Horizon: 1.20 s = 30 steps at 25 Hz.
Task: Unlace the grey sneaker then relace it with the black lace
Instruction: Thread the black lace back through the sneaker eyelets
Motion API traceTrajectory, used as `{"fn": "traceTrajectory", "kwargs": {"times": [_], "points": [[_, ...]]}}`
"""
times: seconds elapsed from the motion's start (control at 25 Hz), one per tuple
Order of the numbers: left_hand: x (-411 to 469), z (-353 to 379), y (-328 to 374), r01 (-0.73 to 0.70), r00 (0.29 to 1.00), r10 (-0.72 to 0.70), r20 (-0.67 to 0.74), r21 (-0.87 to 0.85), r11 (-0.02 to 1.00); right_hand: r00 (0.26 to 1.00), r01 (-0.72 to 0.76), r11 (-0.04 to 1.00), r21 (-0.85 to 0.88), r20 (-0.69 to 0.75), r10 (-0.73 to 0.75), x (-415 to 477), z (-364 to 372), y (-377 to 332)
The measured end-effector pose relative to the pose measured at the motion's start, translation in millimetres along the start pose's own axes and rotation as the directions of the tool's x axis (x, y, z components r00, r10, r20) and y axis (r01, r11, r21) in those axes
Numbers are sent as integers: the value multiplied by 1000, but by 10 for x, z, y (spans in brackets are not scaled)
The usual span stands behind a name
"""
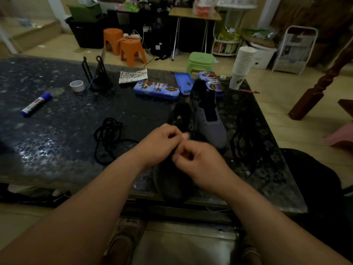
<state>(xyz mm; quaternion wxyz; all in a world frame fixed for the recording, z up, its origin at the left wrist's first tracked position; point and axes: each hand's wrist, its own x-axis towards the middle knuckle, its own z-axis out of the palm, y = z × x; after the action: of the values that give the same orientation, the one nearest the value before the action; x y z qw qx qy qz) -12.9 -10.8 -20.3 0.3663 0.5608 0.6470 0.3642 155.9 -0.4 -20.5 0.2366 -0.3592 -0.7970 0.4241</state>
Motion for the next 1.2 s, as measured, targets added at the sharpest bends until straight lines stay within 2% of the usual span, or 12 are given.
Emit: {"fn": "traceTrajectory", "kwargs": {"times": [0.08, 0.16, 0.24, 0.32, 0.4, 0.48, 0.52, 0.64, 0.76, 0.88, 1.0, 1.2], "points": [[16, -12, 7, 9, 1000, -9, 6, -35, 999, 990, -129, 991, -40, 45, 130, 9, -37, 80], [-48, -79, -30, 5, 998, 8, 65, -197, 980, 920, -372, 894, 250, -25, 390, 176, -121, 92], [-166, -197, 1, -6, 977, 46, 209, -192, 981, 863, -423, 785, 452, -64, 502, 332, -176, 8], [-134, -217, 18, -26, 945, 36, 325, -33, 999, 879, -367, 804, 468, -108, 464, 394, -128, -58], [-50, -184, 58, 63, 921, -77, 382, 51, 997, 902, -327, 812, 483, -96, 420, 334, -81, -143], [15, -152, 51, 179, 935, -149, 322, -66, 982, 956, -258, 874, 412, -22, 293, 198, -73, -180], [-8, -139, 27, 146, 965, -109, 240, -141, 979, 977, -212, 932, 294, 64, 202, 110, -71, -191], [-129, -164, 21, -39, 994, 36, 104, 29, 999, 939, -198, 978, 61, 299, 172, -77, -66, -184], [-171, -203, 99, -72, 986, 64, 153, 48, 996, 899, -433, 858, 277, 73, 431, 96, -156, -118], [-290, -299, 100, -93, 938, 57, 342, 88, 992, 878, -407, 847, 342, -109, 466, 342, -189, -53], [-331, -307, 95, -102, 913, 63, 402, 77, 992, 902, -369, 857, 360, -81, 423, 333, -95, -52], [-207, -216, 2, -7, 981, 15, 193, -40, 999, 920, -383, 901, 206, -4, 392, 170, -360, -5]]}}
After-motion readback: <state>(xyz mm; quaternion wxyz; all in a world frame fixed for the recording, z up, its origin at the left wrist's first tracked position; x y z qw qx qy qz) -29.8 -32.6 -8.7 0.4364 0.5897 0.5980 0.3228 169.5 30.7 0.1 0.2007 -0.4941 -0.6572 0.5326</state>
